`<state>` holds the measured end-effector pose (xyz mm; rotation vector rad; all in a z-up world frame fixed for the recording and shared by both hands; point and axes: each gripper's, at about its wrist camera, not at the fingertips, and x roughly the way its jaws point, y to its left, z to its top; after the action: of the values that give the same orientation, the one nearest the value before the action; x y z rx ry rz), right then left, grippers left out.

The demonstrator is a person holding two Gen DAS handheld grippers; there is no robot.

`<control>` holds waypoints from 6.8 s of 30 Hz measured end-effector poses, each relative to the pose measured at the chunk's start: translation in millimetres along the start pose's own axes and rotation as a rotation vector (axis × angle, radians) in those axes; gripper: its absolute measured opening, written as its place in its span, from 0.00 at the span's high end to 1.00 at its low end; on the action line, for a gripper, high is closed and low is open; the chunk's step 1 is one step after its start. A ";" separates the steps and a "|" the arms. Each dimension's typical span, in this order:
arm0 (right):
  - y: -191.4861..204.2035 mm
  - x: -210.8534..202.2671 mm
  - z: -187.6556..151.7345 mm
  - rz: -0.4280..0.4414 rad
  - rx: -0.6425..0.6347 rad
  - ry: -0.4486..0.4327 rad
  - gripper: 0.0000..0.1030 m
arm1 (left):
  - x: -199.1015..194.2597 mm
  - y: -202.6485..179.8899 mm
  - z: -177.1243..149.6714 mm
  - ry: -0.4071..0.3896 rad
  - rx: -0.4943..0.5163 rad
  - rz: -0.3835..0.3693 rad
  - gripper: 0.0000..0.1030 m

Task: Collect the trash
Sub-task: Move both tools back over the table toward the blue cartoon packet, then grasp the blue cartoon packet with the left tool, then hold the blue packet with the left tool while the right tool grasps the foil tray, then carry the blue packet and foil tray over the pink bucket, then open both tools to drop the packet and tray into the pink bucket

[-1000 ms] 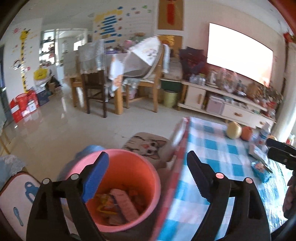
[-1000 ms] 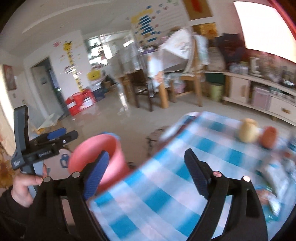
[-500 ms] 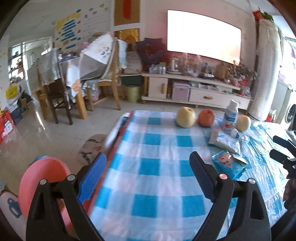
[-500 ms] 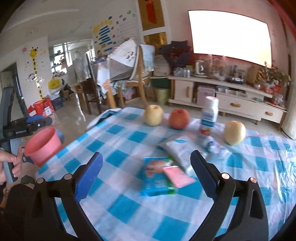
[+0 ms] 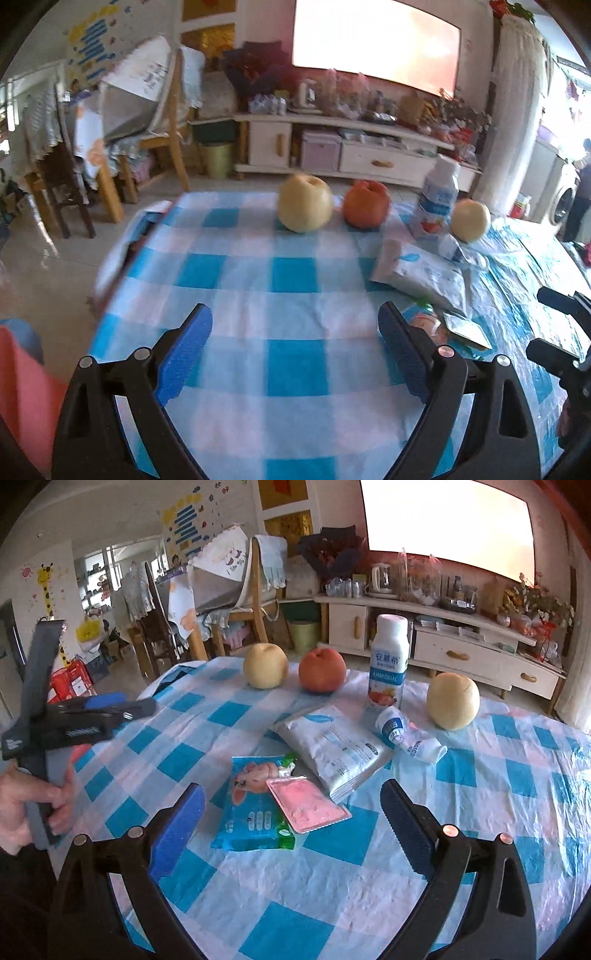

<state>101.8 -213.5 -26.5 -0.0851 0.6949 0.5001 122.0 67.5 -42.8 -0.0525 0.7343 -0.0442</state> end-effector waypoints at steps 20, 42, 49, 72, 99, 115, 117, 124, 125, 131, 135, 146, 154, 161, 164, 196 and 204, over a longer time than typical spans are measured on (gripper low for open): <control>-42.9 2.8 -11.0 -0.077 0.038 0.087 0.07 | 71.2 -92.2 -32.8 0.211 0.012 -0.206 0.12; -43.0 3.7 -13.5 -0.051 0.051 0.098 0.07 | 67.9 -108.8 -37.0 0.237 0.099 -0.219 0.32; -48.3 2.8 -14.2 -0.053 0.069 0.095 0.07 | 73.0 -124.8 -40.7 0.247 0.140 -0.150 0.10; -45.5 60.4 -9.5 0.091 -0.077 0.178 0.07 | 51.1 -66.6 -26.8 0.169 0.077 -0.082 0.62; -40.7 101.2 -1.2 0.203 -0.221 0.307 0.38 | 51.2 -64.9 -24.2 0.151 0.090 -0.072 0.62; -20.7 53.6 0.3 0.188 -0.227 0.265 0.39 | 36.1 -58.5 -17.5 0.116 0.087 -0.070 0.62; -18.8 47.7 4.8 0.190 -0.222 0.246 0.39 | 32.5 -60.0 -17.2 0.109 0.092 -0.070 0.62; -7.8 33.7 14.3 0.193 -0.226 0.215 0.39 | 16.2 -58.9 -13.5 0.082 0.098 -0.066 0.62; -5.9 30.4 16.3 0.193 -0.229 0.208 0.39 | 12.5 -57.8 -12.6 0.075 0.097 -0.064 0.62; 8.7 15.2 29.2 0.192 -0.238 0.165 0.39 | -5.0 -47.7 -8.9 0.045 0.089 -0.061 0.62; 21.2 4.2 38.5 0.191 -0.244 0.130 0.39 | -19.4 -39.0 -5.6 0.019 0.076 -0.058 0.62; 81.0 -25.2 68.9 0.228 -0.278 -0.025 0.39 | -85.6 9.4 9.4 -0.103 0.016 0.031 0.62; 129.1 -34.2 90.9 0.277 -0.311 -0.081 0.39 | -126.6 61.9 -2.4 -0.108 -0.035 0.102 0.62; 181.5 -45.9 112.8 0.330 -0.372 -0.119 0.39 | -179.0 117.5 -7.1 -0.151 -0.099 0.183 0.62; 208.0 -46.7 121.1 0.360 -0.397 -0.132 0.39 | -198.9 137.9 -9.9 -0.166 -0.119 0.220 0.62; 490.4 100.0 144.7 0.748 -0.401 0.063 0.39 | -202.9 359.3 -96.6 -0.045 -0.378 0.396 0.62; 492.4 130.4 141.8 0.761 -0.335 0.109 0.39 | -188.0 377.1 -108.1 -0.018 -0.402 0.393 0.62</control>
<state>40.6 306.9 43.7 -0.1640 0.7342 1.3502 -81.6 451.3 -21.1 -0.2899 0.7156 0.4795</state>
